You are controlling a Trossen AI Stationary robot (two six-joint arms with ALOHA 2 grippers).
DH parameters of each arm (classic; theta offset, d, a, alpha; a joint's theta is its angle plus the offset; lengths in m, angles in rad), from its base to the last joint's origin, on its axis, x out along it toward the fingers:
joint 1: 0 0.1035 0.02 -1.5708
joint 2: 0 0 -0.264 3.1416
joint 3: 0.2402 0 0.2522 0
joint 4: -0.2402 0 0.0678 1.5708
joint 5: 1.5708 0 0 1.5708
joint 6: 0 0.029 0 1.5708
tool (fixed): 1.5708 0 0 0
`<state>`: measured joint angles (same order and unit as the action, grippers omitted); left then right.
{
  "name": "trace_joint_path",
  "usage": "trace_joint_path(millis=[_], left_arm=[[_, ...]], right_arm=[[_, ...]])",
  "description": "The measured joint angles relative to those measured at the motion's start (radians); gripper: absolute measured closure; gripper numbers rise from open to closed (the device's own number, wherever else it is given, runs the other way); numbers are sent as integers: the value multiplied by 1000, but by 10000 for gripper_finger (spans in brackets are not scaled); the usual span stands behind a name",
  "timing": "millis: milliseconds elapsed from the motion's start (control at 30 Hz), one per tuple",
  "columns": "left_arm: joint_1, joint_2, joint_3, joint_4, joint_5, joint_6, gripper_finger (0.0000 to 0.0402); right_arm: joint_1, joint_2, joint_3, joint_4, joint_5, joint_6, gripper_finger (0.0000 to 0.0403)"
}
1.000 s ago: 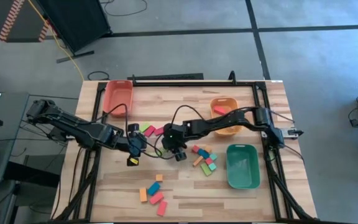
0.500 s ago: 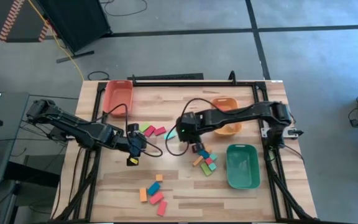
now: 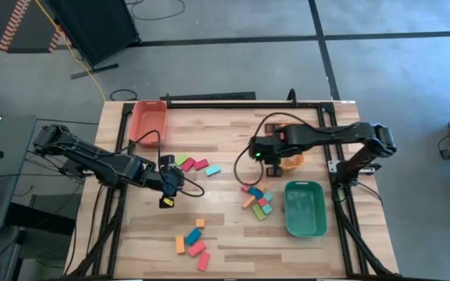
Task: Sort blocks by size
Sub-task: Put the large rectangular green block into the yellow bin, then put the large rectangular dark blue block into the yellow bin
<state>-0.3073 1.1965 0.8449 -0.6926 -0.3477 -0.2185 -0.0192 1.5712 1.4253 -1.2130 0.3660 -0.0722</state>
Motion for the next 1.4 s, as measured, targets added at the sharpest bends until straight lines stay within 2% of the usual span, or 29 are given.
trace_joint_path(millis=[233,367,533,667,933,1033,1400], left_arm=[[0,0,-61,18,1,-19,223],[0,0,-88,27,1,-39,223],[0,0,-96,34,3,-47,223],[0,0,-96,39,5,-49,223],[0,0,-96,42,29,-67,223],[0,0,-96,53,34,-67,223],[-21,0,-96,62,66,-91,223]], right_arm=[[-109,-150,-254,66,38,49,241],[-204,-211,-391,162,38,18,241],[-328,-251,-493,305,38,-56,241],[-403,-258,-526,389,21,-97,241],[-494,-256,-568,454,-86,-110,232],[-513,-256,-588,478,-119,-111,220],[-527,-255,-594,500,-128,-86,198]])
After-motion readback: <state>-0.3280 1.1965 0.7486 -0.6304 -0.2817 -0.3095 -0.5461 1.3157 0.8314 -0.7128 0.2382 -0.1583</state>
